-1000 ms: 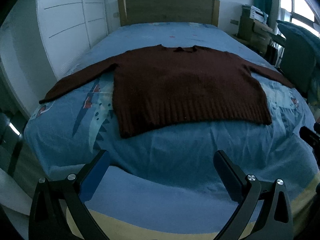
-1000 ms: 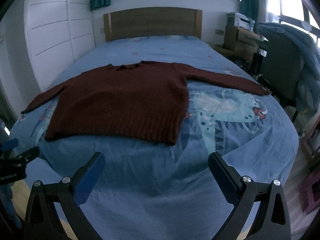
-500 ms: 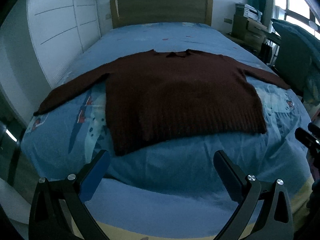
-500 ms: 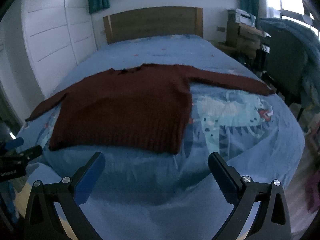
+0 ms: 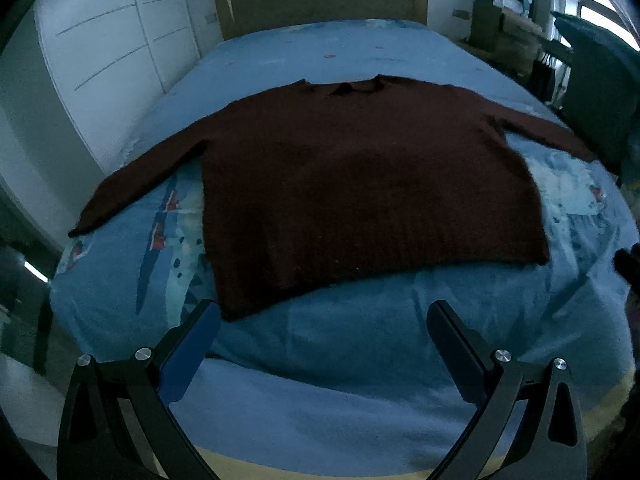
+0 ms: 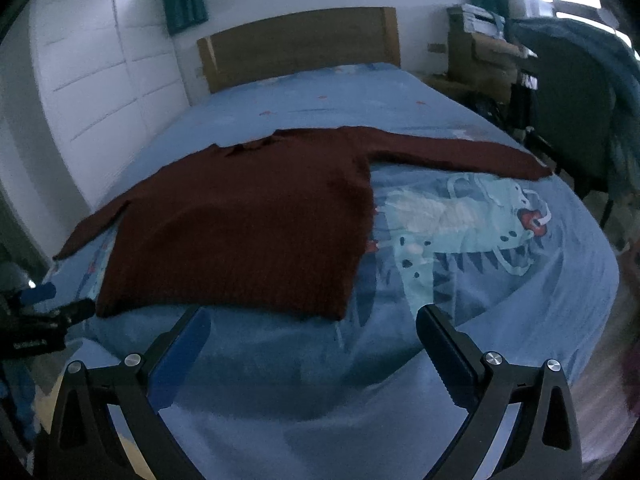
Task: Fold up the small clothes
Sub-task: 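Grasp the sweater's sleeve with the right tool and lift it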
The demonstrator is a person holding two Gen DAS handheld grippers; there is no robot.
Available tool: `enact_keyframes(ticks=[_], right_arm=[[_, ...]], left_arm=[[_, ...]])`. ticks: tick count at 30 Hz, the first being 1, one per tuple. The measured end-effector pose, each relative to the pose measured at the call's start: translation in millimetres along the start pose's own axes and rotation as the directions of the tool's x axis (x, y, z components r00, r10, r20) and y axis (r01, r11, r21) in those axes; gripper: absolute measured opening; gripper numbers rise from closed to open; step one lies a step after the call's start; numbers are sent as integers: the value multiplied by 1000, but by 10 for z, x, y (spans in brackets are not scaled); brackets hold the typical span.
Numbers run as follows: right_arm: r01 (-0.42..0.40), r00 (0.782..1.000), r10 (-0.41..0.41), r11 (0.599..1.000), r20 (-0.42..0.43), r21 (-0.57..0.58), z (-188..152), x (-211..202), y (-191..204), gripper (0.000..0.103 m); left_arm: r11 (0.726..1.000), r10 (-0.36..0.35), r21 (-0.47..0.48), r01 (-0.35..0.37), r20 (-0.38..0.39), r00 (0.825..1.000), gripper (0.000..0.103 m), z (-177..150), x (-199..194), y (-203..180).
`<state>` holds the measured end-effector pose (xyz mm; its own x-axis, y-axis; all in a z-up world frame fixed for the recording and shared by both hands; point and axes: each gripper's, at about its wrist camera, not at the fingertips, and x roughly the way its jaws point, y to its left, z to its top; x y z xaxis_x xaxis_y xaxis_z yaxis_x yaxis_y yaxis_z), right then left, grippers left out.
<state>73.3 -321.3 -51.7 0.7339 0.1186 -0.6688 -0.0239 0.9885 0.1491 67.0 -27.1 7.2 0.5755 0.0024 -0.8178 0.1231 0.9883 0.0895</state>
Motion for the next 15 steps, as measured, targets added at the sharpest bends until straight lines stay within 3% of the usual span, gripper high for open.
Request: enact_keyframes(ticks=[5, 15], right_arm=[[-14, 1000, 14, 998, 1, 65, 146, 120, -265, 103], [28, 999, -32, 969, 9, 246, 520, 455, -1166, 103]], left_arm=[[1000, 21, 6, -21, -12, 1000, 102, 136, 133, -72], [999, 29, -30, -27, 55, 998, 102, 665, 341, -154]])
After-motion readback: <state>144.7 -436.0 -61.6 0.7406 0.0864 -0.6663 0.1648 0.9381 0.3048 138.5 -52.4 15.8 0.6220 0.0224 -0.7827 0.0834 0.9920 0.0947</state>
